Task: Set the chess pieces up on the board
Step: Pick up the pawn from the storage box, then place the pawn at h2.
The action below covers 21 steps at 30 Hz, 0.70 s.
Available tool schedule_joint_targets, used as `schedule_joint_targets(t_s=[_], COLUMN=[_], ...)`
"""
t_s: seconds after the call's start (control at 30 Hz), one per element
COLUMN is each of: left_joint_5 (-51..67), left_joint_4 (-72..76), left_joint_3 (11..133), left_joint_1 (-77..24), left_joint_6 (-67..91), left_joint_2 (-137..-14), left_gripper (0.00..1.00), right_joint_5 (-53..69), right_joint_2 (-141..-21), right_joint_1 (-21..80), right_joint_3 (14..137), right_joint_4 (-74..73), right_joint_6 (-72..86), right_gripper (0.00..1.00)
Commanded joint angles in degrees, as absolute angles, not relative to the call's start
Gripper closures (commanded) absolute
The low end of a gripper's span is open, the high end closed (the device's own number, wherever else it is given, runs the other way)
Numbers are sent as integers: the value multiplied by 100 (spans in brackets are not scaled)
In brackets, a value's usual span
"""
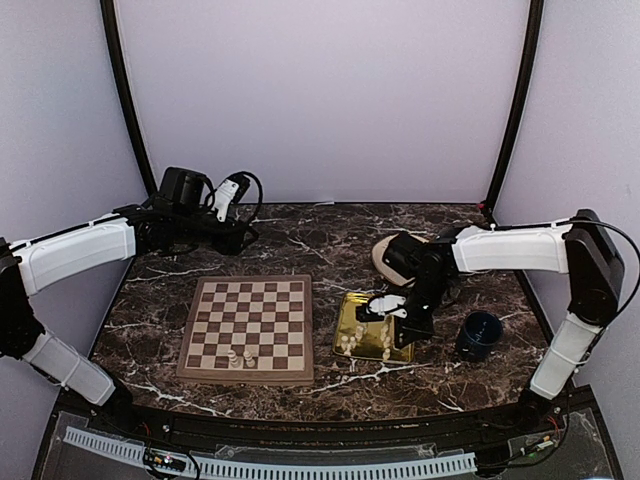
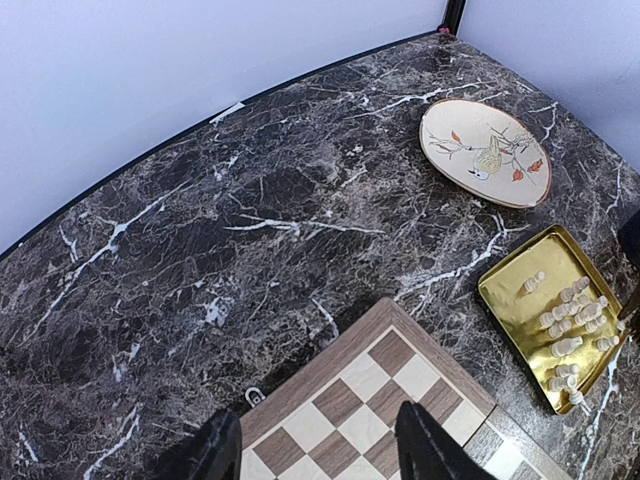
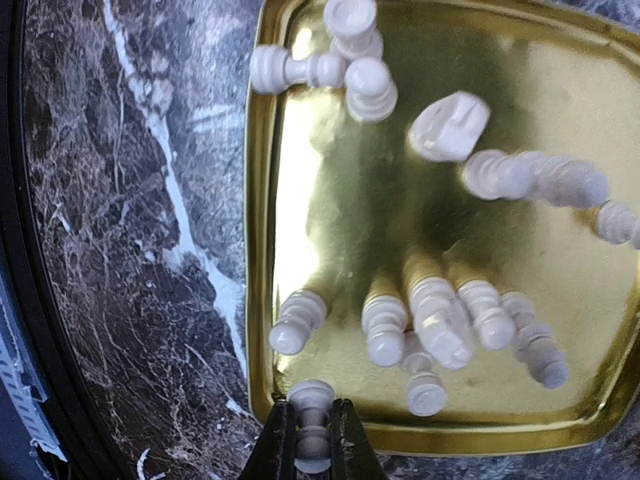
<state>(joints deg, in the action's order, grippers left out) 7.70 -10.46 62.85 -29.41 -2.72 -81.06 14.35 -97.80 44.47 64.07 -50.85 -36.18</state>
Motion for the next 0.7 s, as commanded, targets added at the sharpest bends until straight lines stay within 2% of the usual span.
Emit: schedule_joint_targets(t_s=[0.0, 0.33, 0.37, 0.43, 0.53, 0.67], left_joint_5=[820, 461, 352, -36, -318, -869], left_joint_4=[-1182, -1357, -1509, -2096, -2736, -2889], left_joint_3=[6413, 6537, 6640, 7034, 7284, 6488], left_joint_1=[-2923, -2918, -2919, -2946, -2958, -2950], left_joint_6=[-241, -197, -153, 47, 442, 528], left_joint_2=[-8093, -8118, -8133, -8156, -7895, -7262], left_gripper=[45, 41, 35, 3, 1, 1], right_joint_5=[1389, 772, 741, 725, 840, 954], right_joint_2=[-9545, -10375, -10487, -10712, -11004, -11359], right_joint_1=[4533, 5278, 5365, 5540, 5708, 5901], right_joint_3=[6982, 8706, 8898, 9238, 9773, 10136], right_joint_4=[-5274, -5513, -5523, -5515, -5513, -5343], right_joint_6=[-3614, -3414, -3411, -3414, -3413, -3370], right_gripper=[96, 96, 96, 96, 96, 96])
